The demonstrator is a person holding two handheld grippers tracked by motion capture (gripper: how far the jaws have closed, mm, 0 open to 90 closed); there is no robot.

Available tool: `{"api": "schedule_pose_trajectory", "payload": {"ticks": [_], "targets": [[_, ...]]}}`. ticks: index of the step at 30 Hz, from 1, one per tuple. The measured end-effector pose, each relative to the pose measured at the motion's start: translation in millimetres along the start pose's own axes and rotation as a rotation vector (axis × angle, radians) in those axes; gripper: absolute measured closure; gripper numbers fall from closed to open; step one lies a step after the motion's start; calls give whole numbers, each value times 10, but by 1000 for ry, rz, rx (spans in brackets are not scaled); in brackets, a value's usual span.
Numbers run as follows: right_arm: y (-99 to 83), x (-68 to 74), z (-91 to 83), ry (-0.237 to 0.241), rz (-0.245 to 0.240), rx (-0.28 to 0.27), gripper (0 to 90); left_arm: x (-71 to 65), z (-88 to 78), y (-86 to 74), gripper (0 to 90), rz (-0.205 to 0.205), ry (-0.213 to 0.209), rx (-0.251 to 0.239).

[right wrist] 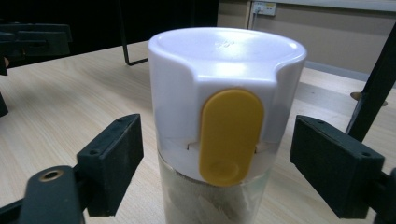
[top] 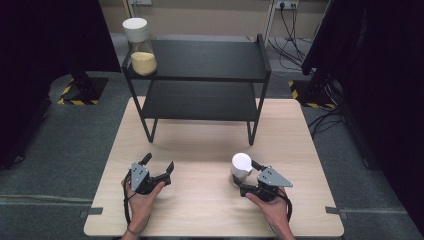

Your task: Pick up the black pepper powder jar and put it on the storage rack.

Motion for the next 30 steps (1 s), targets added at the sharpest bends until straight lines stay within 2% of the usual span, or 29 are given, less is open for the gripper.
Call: {"api": "schedule_pose_trajectory", "payload": {"ticks": [13,24,30], "targets": [[-31,-22,92,3,-4,14,292,1,2,2,77,1,0,2],[-52,17,74,-10,-2,-7,304,-1,-1,0,77,0,1,0],[33,46,-11,-34,-3,-68,305,-3,1,2,77,3,2,1]]}}
Point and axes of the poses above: each handheld gripper's, and its own axes: z roughly forward along the jaws, y roughly out of its top, x roughly to its left, the point moved 8 cm from there along z, roughly forward along the jaws, and after that the axes turned 15 degrees about y, right-handed, at the moved point
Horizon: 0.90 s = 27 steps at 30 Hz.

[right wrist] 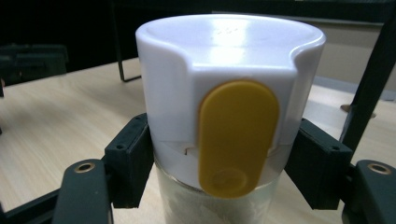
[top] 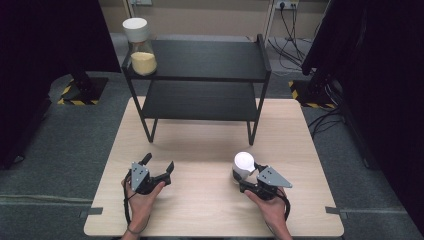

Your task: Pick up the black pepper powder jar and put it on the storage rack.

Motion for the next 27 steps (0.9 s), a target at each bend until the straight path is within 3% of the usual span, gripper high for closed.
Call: {"api": "schedule_pose_trajectory", "payload": {"ticks": [27], "targets": [[573,-11,-161,-72,-62,-131,306,5,-3,-3,77,-13,5,1]]}}
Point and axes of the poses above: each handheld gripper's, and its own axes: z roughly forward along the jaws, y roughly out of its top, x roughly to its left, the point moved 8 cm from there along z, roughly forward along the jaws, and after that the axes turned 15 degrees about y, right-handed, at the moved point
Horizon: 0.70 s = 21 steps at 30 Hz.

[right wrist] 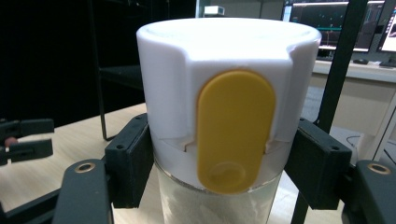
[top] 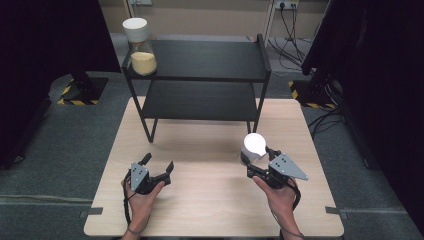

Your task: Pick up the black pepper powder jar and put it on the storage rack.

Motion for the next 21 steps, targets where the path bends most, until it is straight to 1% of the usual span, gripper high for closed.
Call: {"api": "schedule_pose_trajectory", "payload": {"ticks": [5,16,21], "targets": [[78,-12,9,-6,-7,-25,306,-3,5,5,77,10,-4,2],[218,-40,41,-17,-17,-64,306,5,7,6,77,2,-4,6],[286,-55,55,-23,-23,-77,307,-2,6,7,77,5,-3,6]]}}
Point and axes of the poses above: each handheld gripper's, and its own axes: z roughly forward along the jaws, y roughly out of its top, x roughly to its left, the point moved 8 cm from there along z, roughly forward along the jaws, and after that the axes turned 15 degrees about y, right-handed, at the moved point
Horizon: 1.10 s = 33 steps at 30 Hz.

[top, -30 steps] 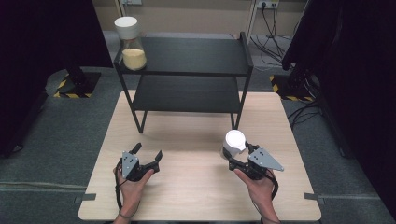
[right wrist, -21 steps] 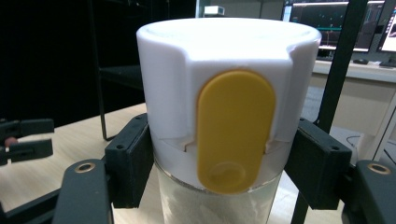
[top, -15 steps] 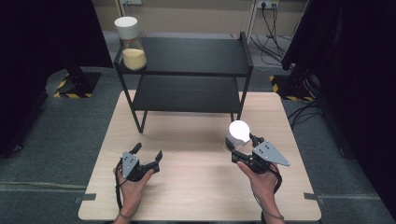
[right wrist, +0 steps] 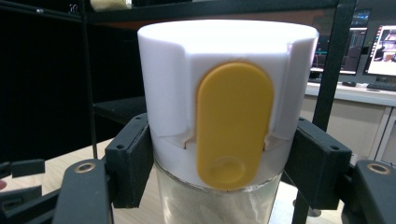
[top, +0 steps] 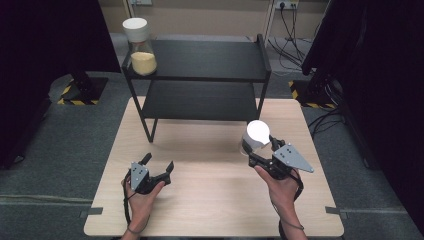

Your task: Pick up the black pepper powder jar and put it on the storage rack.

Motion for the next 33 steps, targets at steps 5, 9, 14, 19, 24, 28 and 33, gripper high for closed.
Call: {"api": "schedule_pose_trajectory", "payload": {"ticks": [5,9,14,19,24,28,33], "targets": [[70,-18,21,-5,-1,-15,306,1,-2,-2,77,-2,1,-1],[114,-31,41,-9,-5,-24,306,-2,0,-1,78,3,1,-3],[170,-57,59,-18,-4,-32,306,-1,-1,0,77,-1,2,0],[245,-79,81,-22,-8,-40,306,-7,0,0,77,8,2,-3],[318,-89,108,-24,-12,-56,306,-6,0,0,77,8,0,-3],[383,-114,127,-29,-15,-73,306,-3,-1,-1,77,7,-1,-3],[464,-141,143,-35,-18,-83,307,-9,-1,0,77,11,-1,-3]]}}
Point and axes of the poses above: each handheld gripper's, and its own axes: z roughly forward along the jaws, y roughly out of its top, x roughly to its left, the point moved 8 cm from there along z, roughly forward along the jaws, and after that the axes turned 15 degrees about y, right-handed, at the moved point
